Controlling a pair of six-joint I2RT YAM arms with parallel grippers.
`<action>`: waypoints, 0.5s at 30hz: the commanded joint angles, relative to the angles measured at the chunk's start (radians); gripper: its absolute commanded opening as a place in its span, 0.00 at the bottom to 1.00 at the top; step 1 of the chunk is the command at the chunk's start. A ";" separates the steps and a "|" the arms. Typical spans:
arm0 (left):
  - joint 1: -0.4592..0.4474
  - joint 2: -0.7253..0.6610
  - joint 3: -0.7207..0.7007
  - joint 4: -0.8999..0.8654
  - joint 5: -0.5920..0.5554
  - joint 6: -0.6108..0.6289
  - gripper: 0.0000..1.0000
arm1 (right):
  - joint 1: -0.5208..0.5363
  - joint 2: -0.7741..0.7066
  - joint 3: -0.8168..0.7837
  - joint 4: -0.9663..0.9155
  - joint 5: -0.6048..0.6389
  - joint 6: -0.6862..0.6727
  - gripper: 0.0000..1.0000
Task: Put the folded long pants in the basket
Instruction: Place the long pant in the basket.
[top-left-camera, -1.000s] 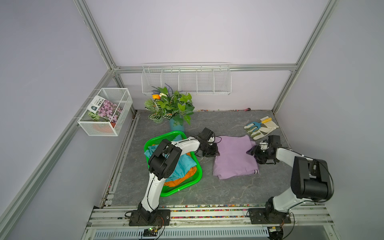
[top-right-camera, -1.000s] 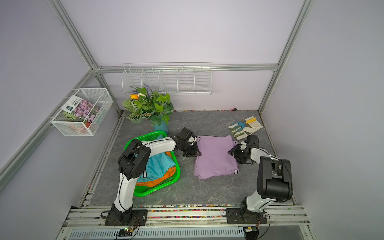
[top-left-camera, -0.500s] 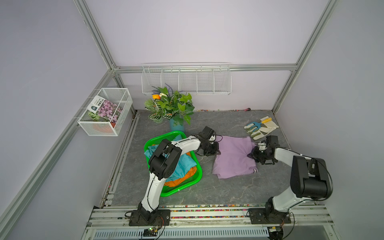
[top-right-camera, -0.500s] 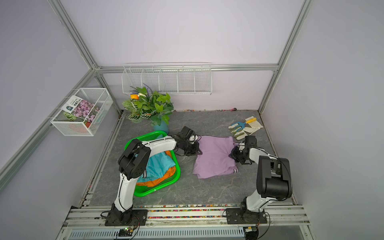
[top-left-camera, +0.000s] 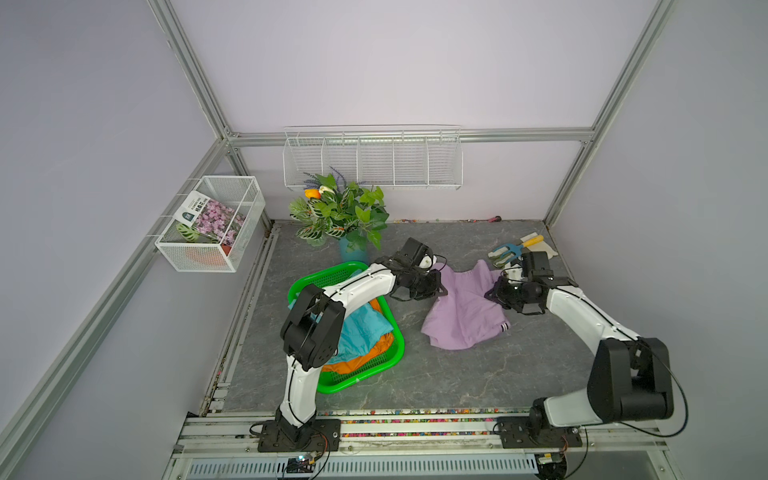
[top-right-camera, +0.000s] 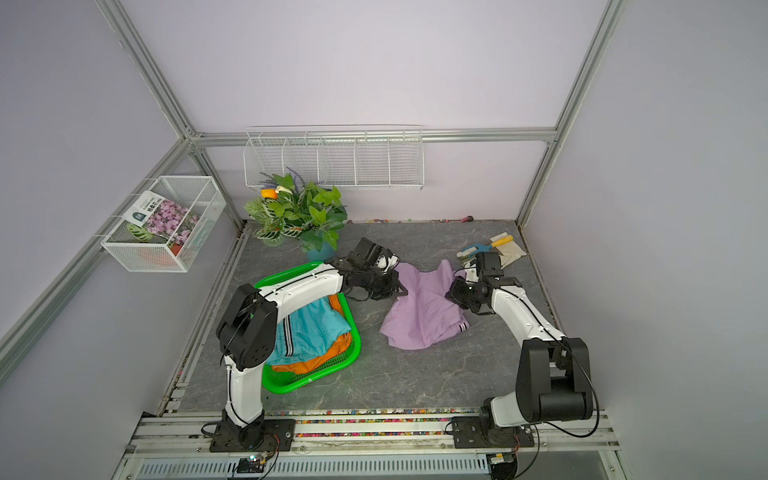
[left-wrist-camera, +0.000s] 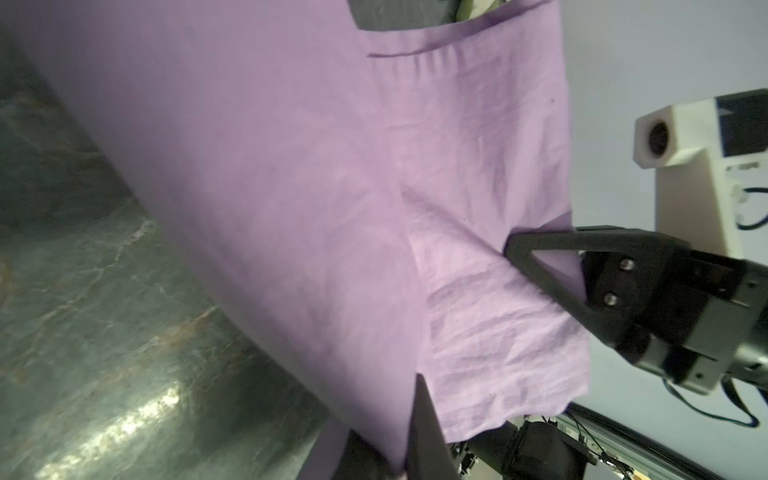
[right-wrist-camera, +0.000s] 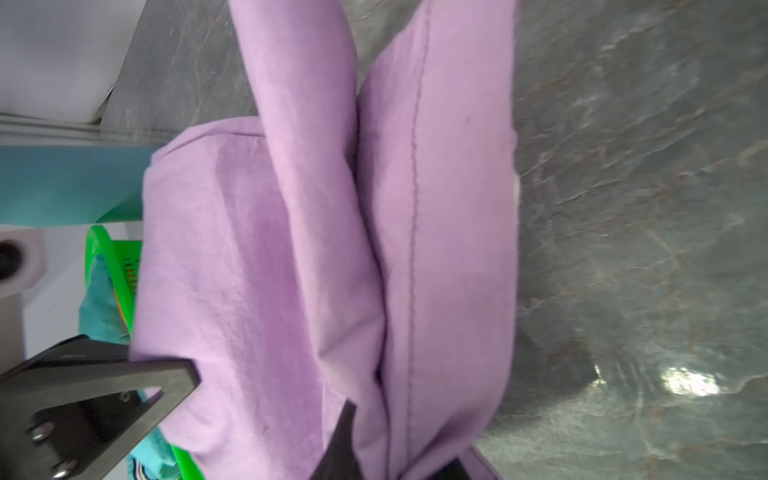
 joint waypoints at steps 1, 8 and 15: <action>-0.005 -0.068 0.010 0.024 -0.003 0.003 0.00 | 0.039 -0.017 0.050 -0.055 -0.029 -0.021 0.00; 0.017 -0.176 -0.022 -0.014 -0.062 0.015 0.00 | 0.142 -0.040 0.132 -0.064 -0.017 -0.002 0.00; 0.071 -0.428 -0.201 -0.040 -0.187 0.002 0.00 | 0.313 0.001 0.229 -0.030 0.027 0.045 0.00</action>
